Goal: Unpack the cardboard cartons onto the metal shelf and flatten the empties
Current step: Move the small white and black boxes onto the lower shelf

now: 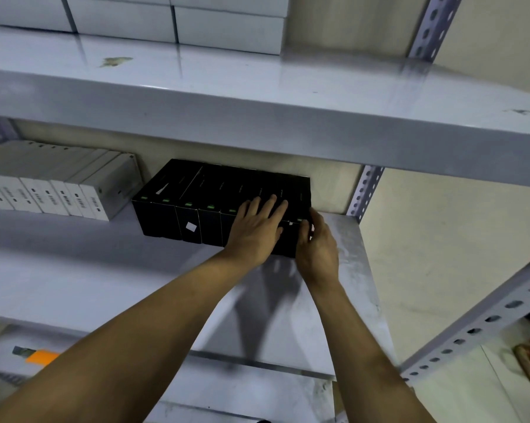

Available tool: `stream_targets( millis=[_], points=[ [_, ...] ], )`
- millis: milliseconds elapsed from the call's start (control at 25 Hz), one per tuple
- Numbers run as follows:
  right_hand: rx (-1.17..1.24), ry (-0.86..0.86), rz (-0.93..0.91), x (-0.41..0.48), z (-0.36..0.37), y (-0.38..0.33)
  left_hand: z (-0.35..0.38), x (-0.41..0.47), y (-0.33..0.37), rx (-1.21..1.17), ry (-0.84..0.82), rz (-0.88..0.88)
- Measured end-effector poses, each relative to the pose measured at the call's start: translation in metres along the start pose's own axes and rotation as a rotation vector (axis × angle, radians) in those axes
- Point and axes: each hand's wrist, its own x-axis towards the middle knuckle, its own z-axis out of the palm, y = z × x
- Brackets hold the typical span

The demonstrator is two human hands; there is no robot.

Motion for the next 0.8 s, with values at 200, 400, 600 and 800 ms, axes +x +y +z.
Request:
stream_targets(
  millis=[200,400,600,800],
  points=[
    [0.020,-0.073,0.022,-0.008,-0.003,0.000,-0.002,-0.008,0.005,-0.022,0.032,-0.014],
    [0.055,-0.049,0.025,-0.029,-0.014,0.002,-0.001,-0.035,0.004,-0.083,0.079,-0.023],
    [0.044,-0.009,-0.053,-0.055,-0.019,-0.008,-0.003,-0.066,0.001,-0.169,0.103,-0.053],
    [0.052,-0.027,-0.073,-0.072,-0.015,-0.017,-0.001,-0.094,-0.001,-0.153,0.210,-0.067]
  ],
)
